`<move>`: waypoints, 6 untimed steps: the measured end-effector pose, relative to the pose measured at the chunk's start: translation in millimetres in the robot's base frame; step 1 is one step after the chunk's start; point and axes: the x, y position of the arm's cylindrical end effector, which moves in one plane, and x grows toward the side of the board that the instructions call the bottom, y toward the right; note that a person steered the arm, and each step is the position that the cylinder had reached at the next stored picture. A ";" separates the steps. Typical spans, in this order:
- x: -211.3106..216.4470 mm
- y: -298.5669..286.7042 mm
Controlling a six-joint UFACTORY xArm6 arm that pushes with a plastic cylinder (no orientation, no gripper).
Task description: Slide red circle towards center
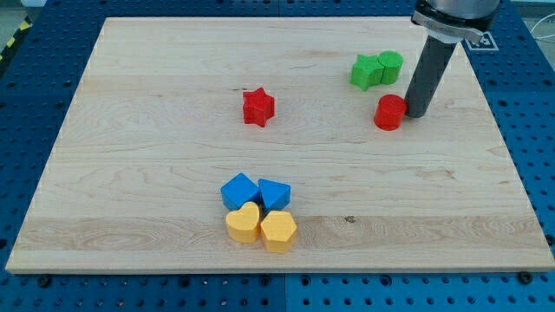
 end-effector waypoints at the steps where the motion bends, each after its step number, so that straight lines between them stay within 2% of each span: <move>1: 5.1 -3.5; 3: 17.3 -16.0; 6: 15.5 -90.8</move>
